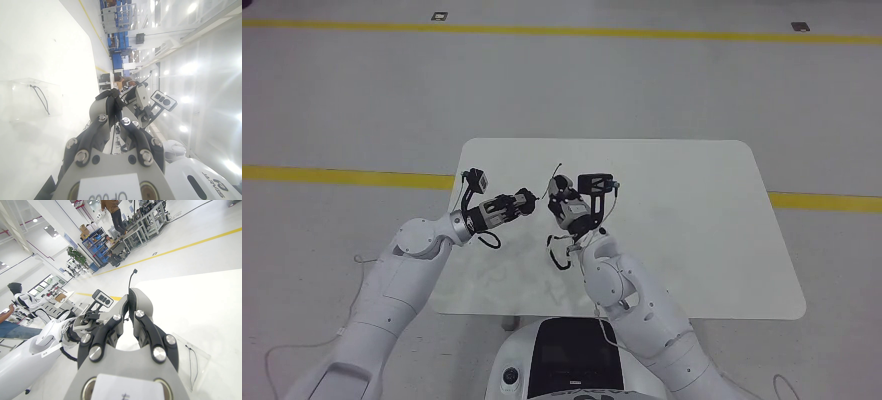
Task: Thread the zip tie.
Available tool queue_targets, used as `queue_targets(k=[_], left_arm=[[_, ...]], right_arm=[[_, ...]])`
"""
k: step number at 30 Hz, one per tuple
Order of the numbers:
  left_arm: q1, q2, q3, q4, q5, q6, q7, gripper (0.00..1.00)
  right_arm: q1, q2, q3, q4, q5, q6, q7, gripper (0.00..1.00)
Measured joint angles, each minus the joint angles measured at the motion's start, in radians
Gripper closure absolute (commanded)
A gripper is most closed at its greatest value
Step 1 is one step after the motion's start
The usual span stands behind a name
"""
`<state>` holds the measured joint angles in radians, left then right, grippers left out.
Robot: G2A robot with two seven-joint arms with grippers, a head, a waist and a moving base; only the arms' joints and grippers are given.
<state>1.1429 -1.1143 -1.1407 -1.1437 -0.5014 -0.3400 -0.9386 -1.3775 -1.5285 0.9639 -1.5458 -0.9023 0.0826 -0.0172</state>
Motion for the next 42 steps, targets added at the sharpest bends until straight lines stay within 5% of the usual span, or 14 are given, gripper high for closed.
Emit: queue_targets(k=[42], left_arm=[[0.0,0.0,0.0,0.0,0.0,0.0,0.0,1.0]], right_arm=[[0.009,-0.01,-0.019,0.02,-0.018,-0.002,-0.014,1.0]])
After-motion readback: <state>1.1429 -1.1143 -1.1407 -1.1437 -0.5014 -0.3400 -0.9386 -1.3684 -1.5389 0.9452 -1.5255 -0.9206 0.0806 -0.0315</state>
